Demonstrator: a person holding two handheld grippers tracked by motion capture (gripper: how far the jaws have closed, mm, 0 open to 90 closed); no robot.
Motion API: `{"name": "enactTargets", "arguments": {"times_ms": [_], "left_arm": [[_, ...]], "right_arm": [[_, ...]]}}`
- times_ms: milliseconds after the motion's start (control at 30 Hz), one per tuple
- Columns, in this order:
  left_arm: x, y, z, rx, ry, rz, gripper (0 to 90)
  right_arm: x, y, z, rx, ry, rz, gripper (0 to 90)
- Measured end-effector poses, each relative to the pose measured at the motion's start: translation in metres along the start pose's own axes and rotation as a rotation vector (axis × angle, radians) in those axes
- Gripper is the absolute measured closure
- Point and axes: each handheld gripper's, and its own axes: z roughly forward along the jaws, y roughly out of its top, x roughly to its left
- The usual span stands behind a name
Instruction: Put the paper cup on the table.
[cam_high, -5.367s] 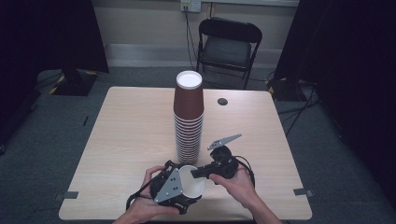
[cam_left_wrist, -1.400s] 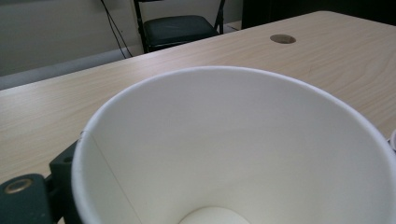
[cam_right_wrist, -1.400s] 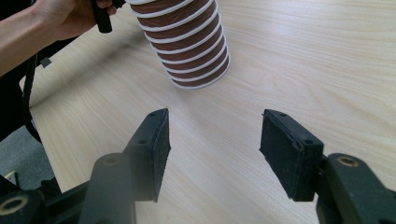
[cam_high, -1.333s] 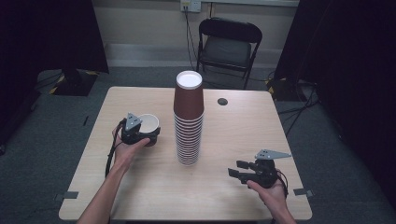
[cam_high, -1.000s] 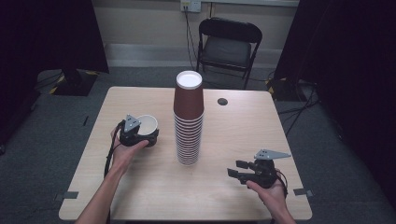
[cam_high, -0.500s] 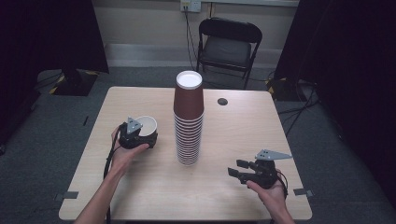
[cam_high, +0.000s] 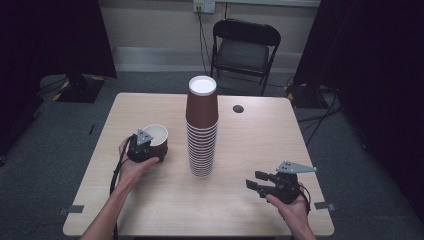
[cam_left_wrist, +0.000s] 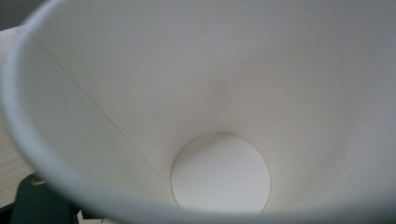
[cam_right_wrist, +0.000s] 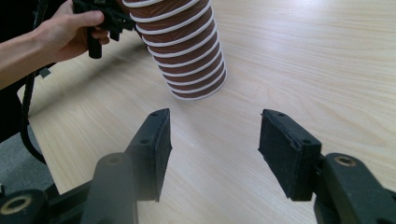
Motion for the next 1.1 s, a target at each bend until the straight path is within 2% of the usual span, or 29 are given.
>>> {"name": "enactTargets", "arguments": {"times_ms": [100,200,267,400,567,733,833,967,1100], "left_arm": [[0.003,-0.001,-0.001,0.012,-0.012,-0.015,15.4],[0.005,-0.004,-0.002,0.044,-0.033,-0.020,15.5],[0.006,-0.006,-0.003,0.076,-0.030,-0.007,15.6],[0.010,-0.008,-0.009,0.072,-0.028,-0.034,15.6],[0.010,-0.007,-0.022,0.064,-0.028,-0.040,15.6],[0.009,-0.006,-0.037,0.063,-0.046,-0.049,16.1],[0.009,-0.008,-0.048,0.033,-0.049,-0.078,16.3],[0.007,-0.007,-0.060,0.033,-0.069,-0.094,16.3],[0.001,-0.006,-0.069,0.061,-0.126,-0.106,16.3]], "right_arm": [[0.000,0.000,0.000,0.001,-0.001,0.001,43.9],[0.000,-0.001,0.000,0.003,0.000,-0.002,43.8],[0.000,-0.001,0.000,0.005,0.002,-0.002,43.8],[-0.001,-0.001,0.001,0.004,-0.002,0.000,43.6],[-0.001,0.000,0.000,-0.003,-0.015,0.000,41.6],[-0.004,-0.001,-0.001,-0.002,-0.030,0.011,40.4],[-0.006,-0.002,-0.003,-0.018,-0.041,0.014,39.5],[-0.008,-0.002,-0.004,-0.018,-0.047,0.018,39.5],[-0.010,-0.003,-0.004,-0.011,-0.055,0.024,39.4]]}}
